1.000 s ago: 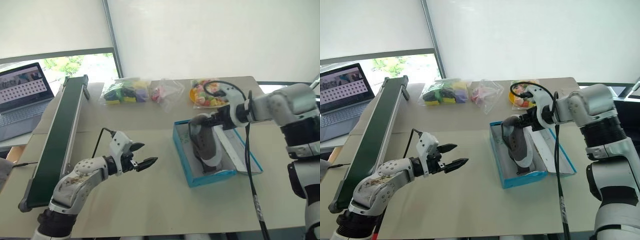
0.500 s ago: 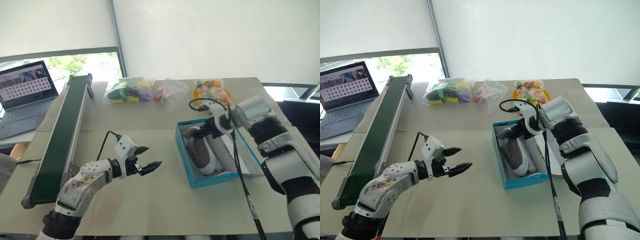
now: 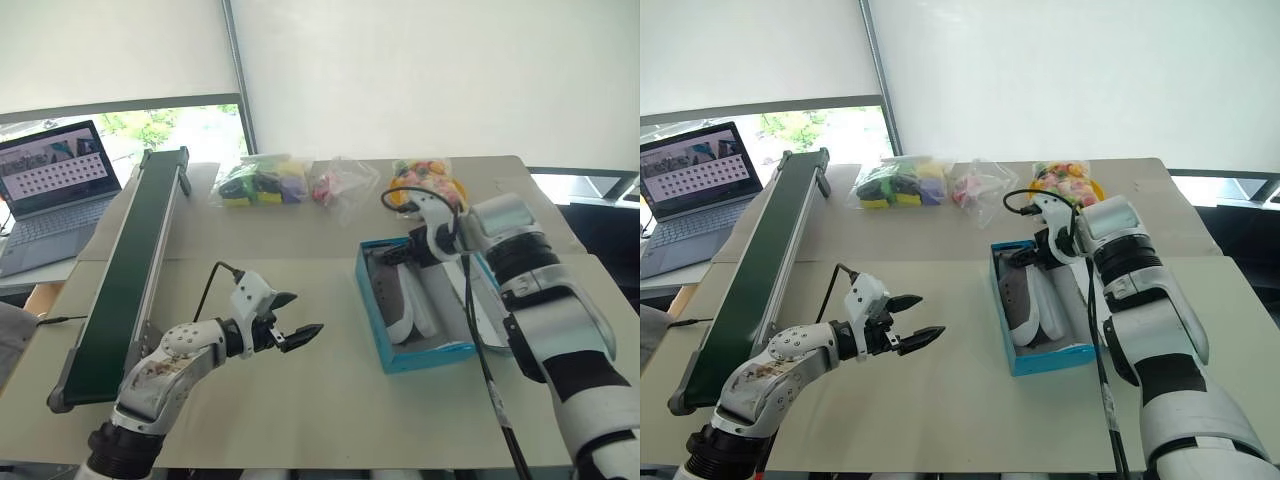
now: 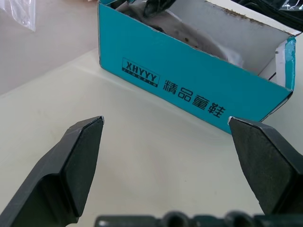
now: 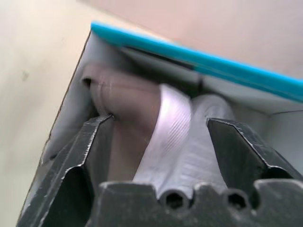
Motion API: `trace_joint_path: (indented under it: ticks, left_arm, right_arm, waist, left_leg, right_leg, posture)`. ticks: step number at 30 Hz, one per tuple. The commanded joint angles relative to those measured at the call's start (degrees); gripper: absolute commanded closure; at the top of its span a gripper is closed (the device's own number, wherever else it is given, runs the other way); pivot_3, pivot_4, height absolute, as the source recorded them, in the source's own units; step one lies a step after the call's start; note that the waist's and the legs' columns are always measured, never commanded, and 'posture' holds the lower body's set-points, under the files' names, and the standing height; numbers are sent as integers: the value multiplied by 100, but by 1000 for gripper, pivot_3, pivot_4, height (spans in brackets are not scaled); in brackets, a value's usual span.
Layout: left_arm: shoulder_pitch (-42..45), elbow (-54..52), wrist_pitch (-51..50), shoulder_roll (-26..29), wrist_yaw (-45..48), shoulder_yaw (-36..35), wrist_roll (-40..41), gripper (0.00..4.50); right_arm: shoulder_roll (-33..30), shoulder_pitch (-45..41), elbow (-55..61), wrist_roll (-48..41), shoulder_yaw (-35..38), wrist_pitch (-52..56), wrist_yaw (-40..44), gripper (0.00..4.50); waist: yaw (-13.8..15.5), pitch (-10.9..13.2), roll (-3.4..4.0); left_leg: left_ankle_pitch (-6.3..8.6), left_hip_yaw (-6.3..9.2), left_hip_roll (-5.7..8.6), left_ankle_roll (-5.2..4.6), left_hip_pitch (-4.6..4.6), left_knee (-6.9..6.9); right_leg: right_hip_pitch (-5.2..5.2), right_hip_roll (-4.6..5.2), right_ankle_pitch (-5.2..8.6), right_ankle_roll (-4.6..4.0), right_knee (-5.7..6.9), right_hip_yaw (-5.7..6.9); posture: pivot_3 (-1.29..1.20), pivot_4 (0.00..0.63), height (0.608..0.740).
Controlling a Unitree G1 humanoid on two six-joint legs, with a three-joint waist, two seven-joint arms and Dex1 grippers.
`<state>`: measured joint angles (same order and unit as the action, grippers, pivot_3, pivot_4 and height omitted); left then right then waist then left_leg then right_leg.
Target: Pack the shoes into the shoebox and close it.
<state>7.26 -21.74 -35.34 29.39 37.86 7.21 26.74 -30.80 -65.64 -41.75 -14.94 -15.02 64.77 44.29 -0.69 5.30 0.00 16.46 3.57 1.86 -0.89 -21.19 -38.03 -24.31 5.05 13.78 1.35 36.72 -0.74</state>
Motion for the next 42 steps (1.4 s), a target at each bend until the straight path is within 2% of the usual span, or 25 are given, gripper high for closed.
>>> trace_joint_path:
  ticks: [1,5,8,10,12,16,17,19,22,24,27,30,34,36,42]
  left_arm:
    - [150,-113,120,22,95,-47,-35,0]
    - [299,34,189,11,224,-27,-40,0]
    - [357,138,262,-6,342,-39,-17,0]
    - [431,198,268,-27,447,-21,27,0]
    - [520,258,283,-27,563,21,26,0]
    - [695,452,339,-42,730,88,-25,0]
    - [741,513,360,-41,777,103,-38,0]
    - [820,614,393,-43,847,127,-58,0]
    - [921,766,441,-48,942,152,-81,0]
    - [1000,846,439,-73,992,189,-94,0]
    - [1085,916,438,-116,1059,245,-115,0]
    - [1168,977,443,-138,1127,287,-151,0]
    - [1255,1021,423,-155,1188,255,-181,0]
    - [1272,1033,410,-160,1215,244,-190,0]
    - [1286,1044,384,-188,1239,250,-197,0]
  right_arm:
    - [-296,78,1323,-455,785,802,-21,841]
    - [-461,411,2915,-1216,2173,2051,-126,841]
    - [-343,895,4058,-1675,2900,2677,-252,1487]
    - [-404,1511,4921,-2398,3374,2769,-202,2089]
    - [-624,2340,5784,-2965,3697,2773,-190,2879]
    - [-942,3890,6940,-3904,4572,2773,-130,4249]
    - [-1037,4373,7253,-4073,4875,2773,4,4449]
    - [-1145,5271,7584,-4395,5570,2761,286,4449]
    - [-1203,6647,8050,-4560,6237,2447,485,4449]
    - [-1179,7590,8342,-4288,6248,2086,437,4449]
    - [-929,8288,8201,-3717,5858,1713,-92,4449]
    - [-173,8291,7447,-3257,5701,1490,-949,4449]
    - [718,7800,6632,-2991,6159,1219,-1865,4449]
    - [1283,7456,6321,-3080,6570,1132,-2394,4449]
    - [2387,6700,5952,-4122,7443,1084,-3299,4449]
  waist:
    - [-2,0,0]
    - [9,0,0]
    - [20,-1,-1]
    - [40,-2,-4]
    - [75,-2,-5]
    - [132,-2,-1]
    - [141,-1,-2]
    - [152,-1,-4]
    - [132,8,-15]
    - [81,16,-26]
    - [74,29,-37]
    - [43,41,-59]
    - [19,44,-37]
    - [15,42,-33]
    - [13,16,10]
  left_leg:
    - [0,1,1,-1,1,1]
    - [5,3,5,-8,-3,6]
    - [6,6,8,-10,-1,7]
    - [7,13,8,-13,2,6]
    - [7,27,9,-13,2,2]
    - [7,24,16,-14,-1,-6]
    - [6,23,20,-15,-4,-6]
    - [7,30,15,-15,4,-8]
    - [11,30,13,-23,6,-7]
    - [25,28,7,-48,41,-5]
    - [27,16,9,-51,90,-2]
    - [29,16,-5,-51,120,0]
    - [28,0,3,-49,127,0]
    - [28,0,3,-49,126,2]
    - [28,11,8,-49,103,11]
  right_leg:
    - [1,1,0,0,0,2]
    - [1,12,0,1,-1,10]
    - [6,15,0,2,-1,12]
    - [14,15,-1,3,-2,15]
    - [22,14,-1,5,-3,24]
    - [21,18,-1,10,-5,22]
    - [24,22,0,13,-6,21]
    - [43,16,1,14,-7,34]
    - [77,9,3,15,-17,31]
    - [128,0,9,20,-60,30]
    - [175,4,18,30,-75,23]
    - [205,-6,49,70,-86,25]
    - [200,2,48,68,-73,4]
    - [198,0,26,30,-70,5]
    - [169,2,25,29,-50,12]
  posture:
    - [0,150,661]
    - [0,150,661]
    - [0,150,661]
    - [0,150,661]
    - [0,150,661]
    - [0,150,661]
    - [0,150,661]
    - [0,150,661]
    - [0,150,661]
    - [0,150,661]
    - [0,150,661]
    - [0,150,661]
    - [0,150,661]
    - [0,150,661]
    - [0,150,661]
